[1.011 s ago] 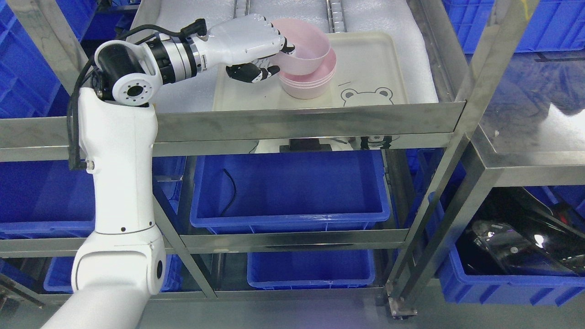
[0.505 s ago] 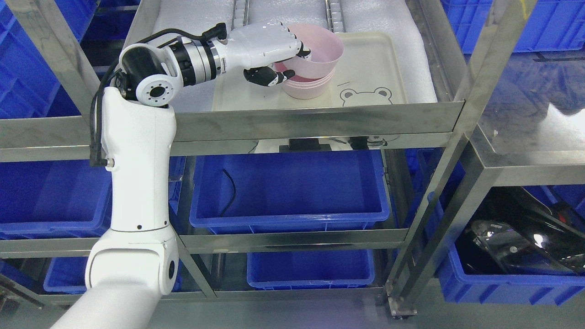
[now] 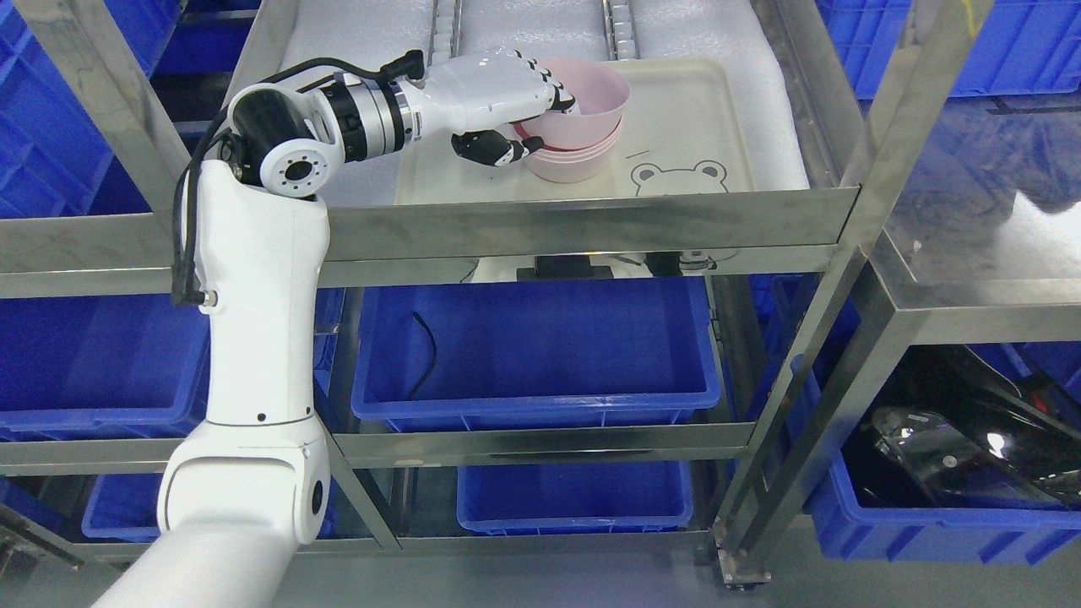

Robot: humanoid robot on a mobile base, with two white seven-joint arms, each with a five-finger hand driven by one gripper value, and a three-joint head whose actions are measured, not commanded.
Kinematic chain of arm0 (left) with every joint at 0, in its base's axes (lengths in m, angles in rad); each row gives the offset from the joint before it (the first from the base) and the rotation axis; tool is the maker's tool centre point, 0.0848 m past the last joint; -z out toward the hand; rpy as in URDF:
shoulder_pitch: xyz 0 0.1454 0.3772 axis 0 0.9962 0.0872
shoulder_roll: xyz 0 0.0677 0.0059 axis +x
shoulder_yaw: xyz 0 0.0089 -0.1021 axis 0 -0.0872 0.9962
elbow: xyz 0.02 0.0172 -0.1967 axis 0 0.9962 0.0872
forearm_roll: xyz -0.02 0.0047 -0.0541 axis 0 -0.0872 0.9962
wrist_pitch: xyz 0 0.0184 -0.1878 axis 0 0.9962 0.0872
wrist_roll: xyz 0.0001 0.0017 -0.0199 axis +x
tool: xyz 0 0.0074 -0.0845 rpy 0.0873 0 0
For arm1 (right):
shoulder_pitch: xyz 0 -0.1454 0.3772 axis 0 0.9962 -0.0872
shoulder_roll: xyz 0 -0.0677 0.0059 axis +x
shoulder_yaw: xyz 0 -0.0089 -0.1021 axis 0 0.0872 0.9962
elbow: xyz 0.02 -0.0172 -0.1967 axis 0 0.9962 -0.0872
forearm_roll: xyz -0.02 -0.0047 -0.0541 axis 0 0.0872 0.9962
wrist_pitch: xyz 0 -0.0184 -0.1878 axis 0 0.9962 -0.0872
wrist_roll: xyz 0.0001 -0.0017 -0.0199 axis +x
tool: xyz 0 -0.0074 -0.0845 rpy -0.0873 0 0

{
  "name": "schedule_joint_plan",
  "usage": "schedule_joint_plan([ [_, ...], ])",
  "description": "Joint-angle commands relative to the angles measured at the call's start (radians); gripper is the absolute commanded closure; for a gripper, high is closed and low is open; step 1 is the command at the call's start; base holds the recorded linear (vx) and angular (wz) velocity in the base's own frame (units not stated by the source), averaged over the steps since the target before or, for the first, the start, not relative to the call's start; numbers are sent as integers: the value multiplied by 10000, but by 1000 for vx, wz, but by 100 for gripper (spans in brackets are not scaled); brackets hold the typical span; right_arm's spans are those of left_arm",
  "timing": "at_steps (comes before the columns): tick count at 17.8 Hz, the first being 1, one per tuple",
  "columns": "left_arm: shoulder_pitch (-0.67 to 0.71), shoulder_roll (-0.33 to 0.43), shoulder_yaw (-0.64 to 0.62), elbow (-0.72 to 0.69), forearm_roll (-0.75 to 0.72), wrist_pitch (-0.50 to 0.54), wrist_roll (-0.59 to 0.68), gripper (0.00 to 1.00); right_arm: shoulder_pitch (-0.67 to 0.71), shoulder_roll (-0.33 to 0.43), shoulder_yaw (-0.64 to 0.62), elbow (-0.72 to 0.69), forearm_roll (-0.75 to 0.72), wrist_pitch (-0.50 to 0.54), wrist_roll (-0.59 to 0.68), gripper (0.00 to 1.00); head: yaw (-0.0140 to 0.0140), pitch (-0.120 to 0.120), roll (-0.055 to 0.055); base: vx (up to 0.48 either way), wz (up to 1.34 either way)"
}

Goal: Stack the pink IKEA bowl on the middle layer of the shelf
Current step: 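Lower the bowl onto the stack and open the left hand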

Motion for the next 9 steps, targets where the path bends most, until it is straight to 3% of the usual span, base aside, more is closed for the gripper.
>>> schedule_joint_plan([
  [1,-100,-202,295,97,49,6,-7,15,231,-175,0,-175,0,6,7,0,0,0,0,0,0],
  [2,-100,-249,584,96,64,6,-23,0,231,-175,0,-175,0,6,7,0,0,0,0,0,0],
  [9,-146,409,772,326,2362,6,-360,0,231,-175,0,-175,0,6,7,0,0,0,0,0,0],
])
